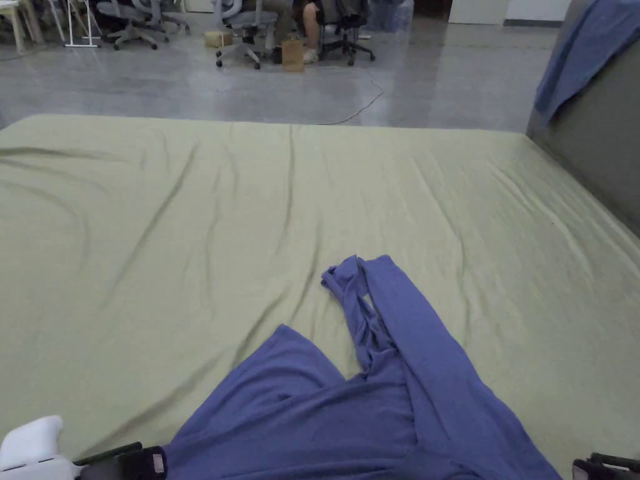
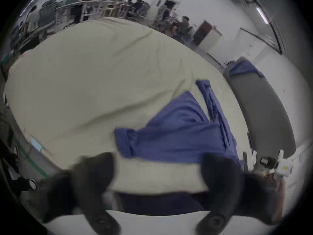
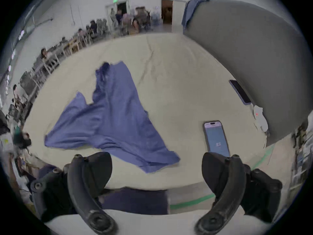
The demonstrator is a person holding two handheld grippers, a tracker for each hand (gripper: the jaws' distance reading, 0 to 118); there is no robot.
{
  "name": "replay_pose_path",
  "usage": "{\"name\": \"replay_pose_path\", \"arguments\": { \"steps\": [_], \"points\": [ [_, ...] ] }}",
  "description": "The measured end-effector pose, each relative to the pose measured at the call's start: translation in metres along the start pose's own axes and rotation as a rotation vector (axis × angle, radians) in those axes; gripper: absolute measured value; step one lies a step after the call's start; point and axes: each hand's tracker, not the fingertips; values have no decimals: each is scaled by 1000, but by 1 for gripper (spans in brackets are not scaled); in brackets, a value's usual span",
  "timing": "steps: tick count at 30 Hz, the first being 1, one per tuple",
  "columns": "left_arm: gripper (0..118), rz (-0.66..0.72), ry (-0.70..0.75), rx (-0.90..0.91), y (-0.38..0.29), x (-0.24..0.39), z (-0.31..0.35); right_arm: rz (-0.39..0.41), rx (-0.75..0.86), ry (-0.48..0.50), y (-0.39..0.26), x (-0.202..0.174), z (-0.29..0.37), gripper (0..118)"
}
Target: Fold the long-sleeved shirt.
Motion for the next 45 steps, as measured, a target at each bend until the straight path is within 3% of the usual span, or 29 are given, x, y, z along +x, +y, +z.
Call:
{"name": "replay_pose_path", "arguments": {
  "steps": [1,2,3,5,7,11,15,16,18,19,20,23,24,25,26,27,30,32,33,35,36,38,40,42,45],
  "points": [
    [0,-24,20,-1,-5,11,10,-19,29,25,-8,-5,6,76],
    [0,-51,51,-10,-16,19,11,-29,48,46,-16,-13,10,32],
    [0,-74,60,-24,-25,27,13,-23,41,45,-23,-21,9,0],
    [0,-59,-1,-50,-28,26,7,-11,-25,47,-29,-36,1,0],
    [0,-27,-46,-48,-25,32,8,23,-56,132,-29,-49,-5,0],
    [0,-20,-40,-5,-6,34,3,125,-24,123,-4,-74,-27,0],
    [0,-24,-16,-1,-1,45,-2,143,11,176,52,-95,-57,0],
    [0,-23,-4,-4,-1,45,-4,151,17,166,66,-94,-73,29],
    [0,-59,69,18,3,36,-7,175,-8,103,101,-111,-114,118],
    [0,-55,81,16,2,34,-8,179,40,124,109,-114,-130,114],
    [0,-48,92,13,2,32,-9,198,17,81,114,-105,-148,114],
    [0,15,63,-19,1,25,-13,225,-144,42,122,-110,-210,114],
    [0,19,69,-21,2,23,-14,220,-195,32,144,-135,-236,113],
    [0,24,75,-21,3,20,-15,208,-244,5,142,-138,-251,101],
    [0,27,85,-24,5,18,-15,224,-294,-5,139,-139,-263,78],
    [0,33,89,-21,6,16,-15,247,-322,-2,136,-139,-269,46],
    [0,48,99,-12,13,9,-15,207,-271,17,137,-137,-250,6],
    [0,44,102,5,18,5,-16,178,-202,44,141,-134,-229,5],
    [11,39,101,12,22,0,-19,191,-173,58,142,-132,-219,5],
    [96,34,106,19,31,-4,-32,204,-162,74,143,-130,-208,6],
    [118,30,108,8,36,-8,-47,215,-143,65,138,-133,-200,5],
    [116,9,107,-27,44,-12,-70,229,-128,60,137,-135,-196,6],
    [113,-6,211,-138,52,-16,-102,221,-115,62,135,-134,-190,6],
    [100,-53,288,-198,42,-24,-145,195,-104,71,132,-134,-183,6],
    [100,-156,327,-150,34,-16,-143,175,-63,77,131,-127,-171,6]
  ]
}}
